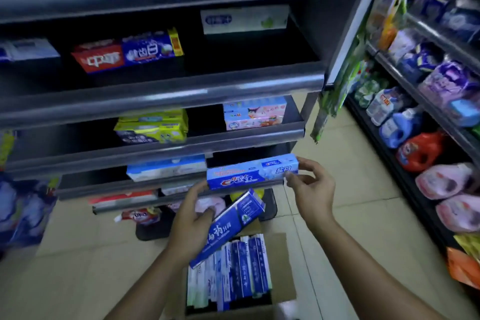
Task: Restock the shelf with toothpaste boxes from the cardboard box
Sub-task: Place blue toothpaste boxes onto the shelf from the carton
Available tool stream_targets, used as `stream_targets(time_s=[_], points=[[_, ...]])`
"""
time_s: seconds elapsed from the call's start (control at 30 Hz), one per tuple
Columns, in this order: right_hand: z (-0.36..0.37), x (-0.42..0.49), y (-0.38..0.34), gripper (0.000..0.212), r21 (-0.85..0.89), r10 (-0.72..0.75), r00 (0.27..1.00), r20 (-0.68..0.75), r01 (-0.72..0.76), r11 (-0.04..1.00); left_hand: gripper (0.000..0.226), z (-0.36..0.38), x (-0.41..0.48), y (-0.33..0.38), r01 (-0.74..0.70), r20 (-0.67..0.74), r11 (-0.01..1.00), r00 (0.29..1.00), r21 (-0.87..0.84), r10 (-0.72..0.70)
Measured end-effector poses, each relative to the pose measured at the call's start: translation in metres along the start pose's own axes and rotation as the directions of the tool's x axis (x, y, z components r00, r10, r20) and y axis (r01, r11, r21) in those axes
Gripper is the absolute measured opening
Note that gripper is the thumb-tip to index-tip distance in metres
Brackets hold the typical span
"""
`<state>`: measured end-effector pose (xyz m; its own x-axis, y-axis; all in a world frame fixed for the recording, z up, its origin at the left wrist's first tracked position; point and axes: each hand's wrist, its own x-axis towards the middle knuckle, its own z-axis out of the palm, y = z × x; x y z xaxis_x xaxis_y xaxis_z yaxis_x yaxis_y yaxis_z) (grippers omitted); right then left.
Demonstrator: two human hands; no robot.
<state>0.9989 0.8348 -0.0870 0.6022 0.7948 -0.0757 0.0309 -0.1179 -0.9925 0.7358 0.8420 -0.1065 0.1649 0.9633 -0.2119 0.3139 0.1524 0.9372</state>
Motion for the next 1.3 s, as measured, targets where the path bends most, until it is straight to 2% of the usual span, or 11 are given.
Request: stream_targets(time_s=[0.23,0.5,0.67,0.77,0.87,0.97,1.07,1.13,1.2,1.27,1.3], points=[[-0.022,0.059,0.072,0.034,-0.013,-0.063,0.995,0.08,0.064,0.998,0.062,0.058,0.048,-0.026,0.02,-0.036,0.999,0.999,0.046,-0.018],[0.018,0.13,0.133,0.047,0.034,-0.297,0.945,0.136,0.295,0.955,0.063,0.074,0.133,-0.085,-0.195,-0.193,0.967,0.955,0.163,0.225],[0.044,0.156,0.158,0.044,0.012,-0.396,0.905,0.154,0.399,0.917,0.066,0.078,0.169,-0.11,-0.252,-0.239,0.944,0.923,0.214,0.3],[0.053,0.159,0.175,0.036,-0.108,-0.432,0.875,0.218,0.462,0.88,0.059,0.081,0.182,-0.111,-0.235,-0.242,0.886,0.905,0.4,0.349],[0.055,0.157,0.183,0.041,-0.152,-0.469,0.85,0.239,0.51,0.847,0.052,0.078,0.187,-0.11,-0.18,-0.222,0.777,0.898,0.603,0.38],[0.055,0.16,0.187,0.04,-0.135,-0.457,0.861,0.22,0.492,0.86,0.053,0.074,0.184,-0.11,-0.187,-0.183,0.748,0.905,0.637,0.383],[0.056,0.161,0.186,0.042,-0.155,-0.442,0.86,0.255,0.488,0.859,0.057,0.07,0.177,-0.105,-0.205,-0.156,0.769,0.917,0.606,0.367],[0.051,0.157,0.188,0.053,-0.208,-0.451,0.865,0.221,0.494,0.844,0.056,0.068,0.17,-0.103,-0.226,-0.168,0.767,0.902,0.6,0.397],[0.041,0.144,0.19,0.062,-0.288,-0.561,0.817,0.134,0.574,0.766,0.055,0.066,0.163,-0.106,-0.248,-0.199,0.727,0.86,0.641,0.469],[0.034,0.122,0.189,0.043,-0.24,-0.697,0.712,0.086,0.694,0.679,0.058,0.061,0.153,-0.107,-0.285,-0.242,0.707,0.803,0.647,0.545],[0.033,0.111,0.184,0.033,-0.194,-0.707,0.7,0.103,0.711,0.676,0.057,0.059,0.148,-0.106,-0.306,-0.258,0.708,0.78,0.636,0.57]])
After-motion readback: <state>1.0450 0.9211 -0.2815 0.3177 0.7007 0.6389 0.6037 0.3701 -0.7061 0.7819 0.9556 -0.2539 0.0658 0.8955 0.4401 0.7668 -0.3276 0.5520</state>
